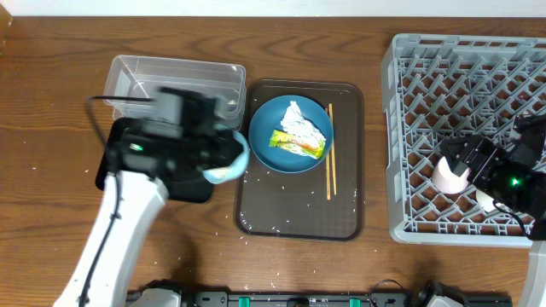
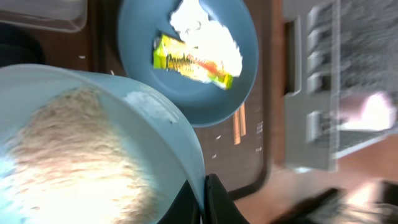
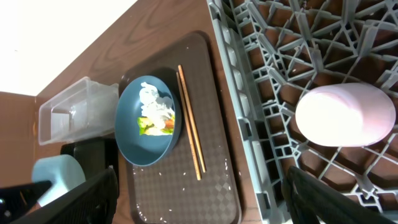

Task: Sort waste into correct bins and load items into the dishwasher rack
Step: 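Tip the rice bowl over the black tray to dump the rice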

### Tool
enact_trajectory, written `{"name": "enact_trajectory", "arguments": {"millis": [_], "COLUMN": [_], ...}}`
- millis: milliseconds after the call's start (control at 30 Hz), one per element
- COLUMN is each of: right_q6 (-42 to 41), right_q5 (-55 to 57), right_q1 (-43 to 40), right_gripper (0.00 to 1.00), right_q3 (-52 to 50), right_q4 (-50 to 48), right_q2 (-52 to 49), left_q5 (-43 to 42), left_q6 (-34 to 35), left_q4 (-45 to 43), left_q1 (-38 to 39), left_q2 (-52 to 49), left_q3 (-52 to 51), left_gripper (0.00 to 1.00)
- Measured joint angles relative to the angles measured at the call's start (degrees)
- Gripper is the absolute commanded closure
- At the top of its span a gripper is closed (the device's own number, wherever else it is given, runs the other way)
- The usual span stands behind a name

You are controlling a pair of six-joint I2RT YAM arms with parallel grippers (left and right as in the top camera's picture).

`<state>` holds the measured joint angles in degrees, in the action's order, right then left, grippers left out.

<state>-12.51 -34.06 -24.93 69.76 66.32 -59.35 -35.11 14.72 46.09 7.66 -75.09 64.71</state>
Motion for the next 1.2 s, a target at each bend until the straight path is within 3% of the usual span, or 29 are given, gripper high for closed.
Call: {"name": "enact_trajectory", "arguments": {"millis": [233, 467, 767, 1200], "right_q6": [0.00, 0.00, 0.00, 0.00], "right_q5": [-0.02, 0.00, 0.00, 0.00], "right_q1": [0.00, 0.00, 0.00, 0.00], "right_gripper": [0.17, 0.17, 0.17, 0.16], "right_q3": [0.00, 0.00, 0.00, 0.00], "right_q4": [0.17, 0.55, 0.57, 0.76], "right_q2": [0.00, 0.00, 0.00, 0.00], "left_q5": [-25.88, -46.29, -52.11, -53.42], "left_q6": [-8.02, -14.91, -17.40, -22.03], "left_q4": [-0.02, 0.09, 0.72, 5.01], "left_q1": [-19.63, -27.82, -33.59, -34.07], "left_q2": [-10.97, -24.65, -27.65, -27.65], "left_q3": [-1.36, -2.54, -2.62, -2.67], "left_gripper": [0.94, 0.94, 0.94, 0.94]}}
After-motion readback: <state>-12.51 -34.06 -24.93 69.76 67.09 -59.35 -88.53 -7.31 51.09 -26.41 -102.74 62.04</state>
